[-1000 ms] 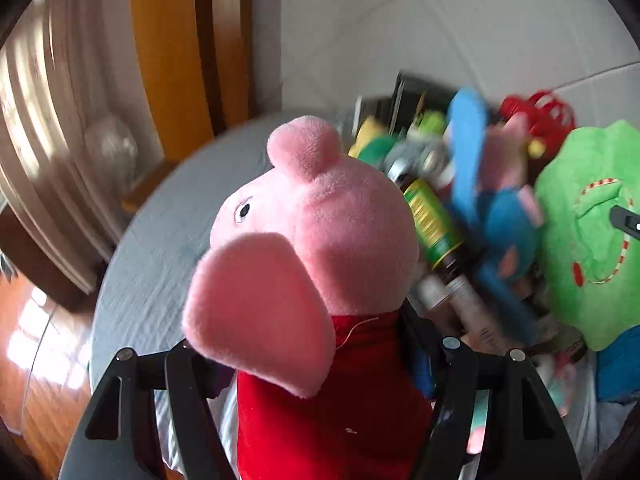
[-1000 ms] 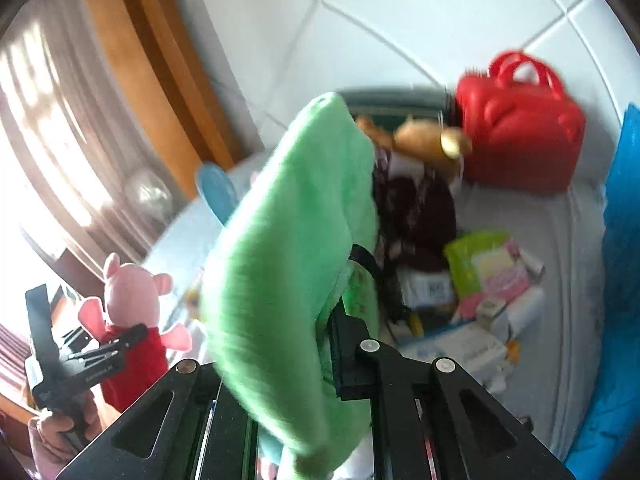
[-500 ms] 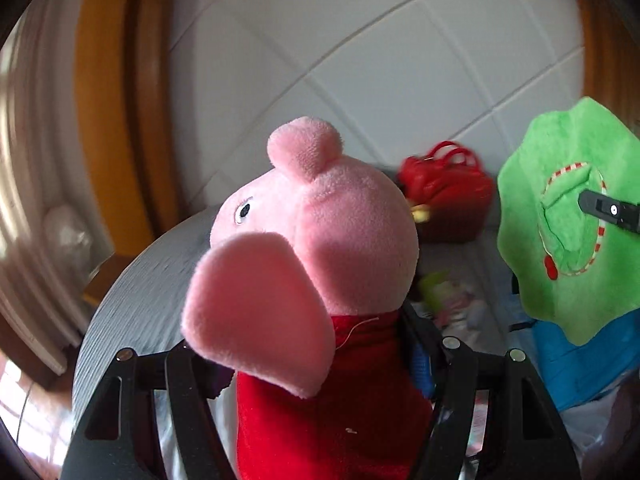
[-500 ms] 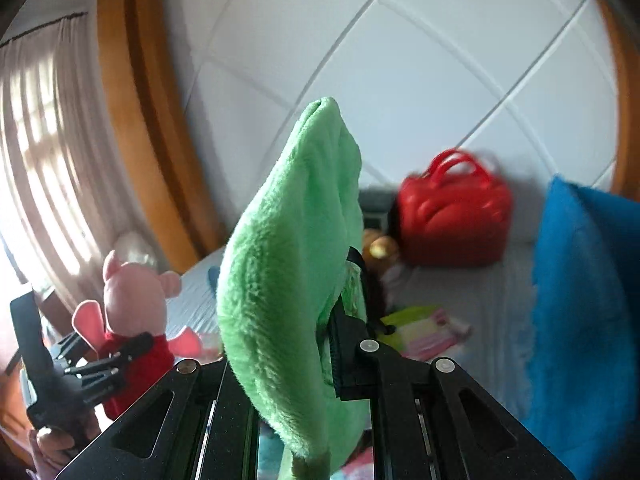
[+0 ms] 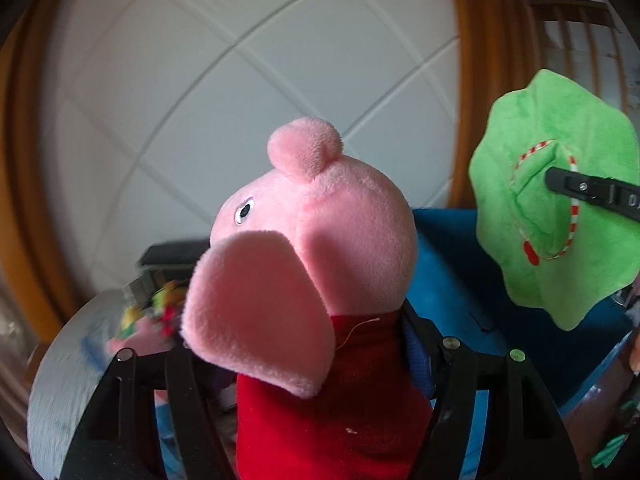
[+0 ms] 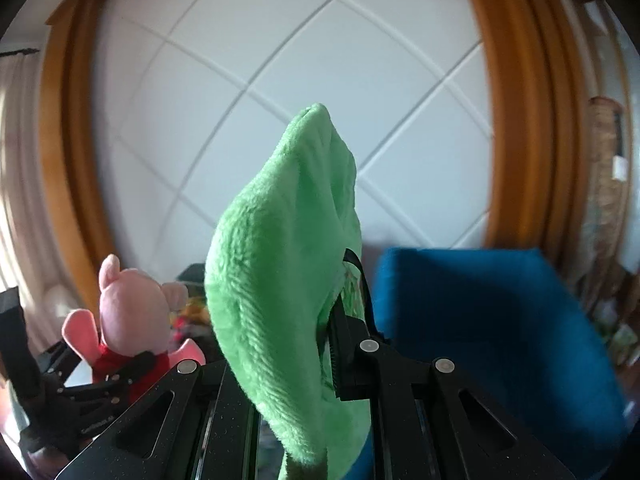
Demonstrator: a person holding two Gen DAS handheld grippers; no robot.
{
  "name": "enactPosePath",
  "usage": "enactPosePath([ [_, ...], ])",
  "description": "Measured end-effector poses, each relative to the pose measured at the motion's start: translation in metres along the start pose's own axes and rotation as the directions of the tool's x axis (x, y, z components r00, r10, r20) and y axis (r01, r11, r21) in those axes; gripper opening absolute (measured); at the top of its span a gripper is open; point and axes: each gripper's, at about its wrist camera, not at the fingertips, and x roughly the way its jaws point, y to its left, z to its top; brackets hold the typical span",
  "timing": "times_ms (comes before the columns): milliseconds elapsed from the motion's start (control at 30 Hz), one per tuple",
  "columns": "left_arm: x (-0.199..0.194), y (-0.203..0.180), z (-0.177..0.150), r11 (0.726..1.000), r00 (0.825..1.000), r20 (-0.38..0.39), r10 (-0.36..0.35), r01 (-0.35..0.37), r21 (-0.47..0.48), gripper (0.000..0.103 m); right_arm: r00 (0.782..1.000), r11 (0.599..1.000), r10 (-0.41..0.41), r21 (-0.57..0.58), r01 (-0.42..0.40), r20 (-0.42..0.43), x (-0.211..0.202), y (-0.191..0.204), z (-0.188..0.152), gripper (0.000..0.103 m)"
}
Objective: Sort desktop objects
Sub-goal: 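Lift both plush toys and carry them toward the blue crate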
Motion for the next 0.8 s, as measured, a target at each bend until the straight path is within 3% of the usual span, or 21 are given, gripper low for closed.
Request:
enactPosePath([
  [267, 0.063, -0.129, 0.069, 0.992, 0.994, 0.003, -0.109, 0.109, 0.055, 0.067, 0.993, 0.995, -0.102, -0.028, 0.100, -0.059, 0.027, -0.112, 0.029, 0.012],
  [367, 0.116, -0.171, 0.093, 0.986, 0.982, -0.103, -0.158, 0.162, 0.028, 0.067, 0.982, 0.991, -0.129, -0.035, 0.125, -0.141, 0.064, -0.153, 0.032, 0.012],
  [467, 0.166, -0.204, 0.096, 0.984, 0.964, -0.209, -0.165, 0.175, 0.031, 0.067, 0.955, 0.988, -0.157, -0.032, 0.154, -0.251, 0.101, -0.195, 0.021, 0.012],
  [567, 0.234, -0.248, 0.076, 0.985, 0.924, -0.360, -0.126, 0.159, 0.062, 0.067, 0.917, 0.982, -0.179, -0.015, 0.186, -0.356, 0.127, -0.222, -0.008, 0.012],
  [667, 0.283, -0.273, 0.050, 0.986, 0.878, -0.475, -0.064, 0.128, 0.104, 0.067, 0.851, 0.973, -0.207, -0.016, 0.228, -0.482, 0.166, -0.248, -0.043, 0.012],
  [733, 0.316, -0.283, 0.027, 0.981, 0.836, -0.549, 0.005, 0.103, 0.166, 0.069, 0.809, 0.970, -0.214, -0.018, 0.244, -0.548, 0.188, -0.263, -0.066, 0.012],
  [767, 0.327, -0.290, 0.019, 0.978, 0.824, -0.566, 0.022, 0.100, 0.184, 0.070, 0.787, 0.968, -0.212, -0.013, 0.252, -0.580, 0.197, -0.269, -0.078, 0.012],
  [800, 0.341, -0.293, 0.006, 0.973, 0.799, -0.600, 0.047, 0.101, 0.209, 0.070, 0.772, 0.966, -0.210, -0.007, 0.258, -0.600, 0.203, -0.271, -0.085, 0.012],
])
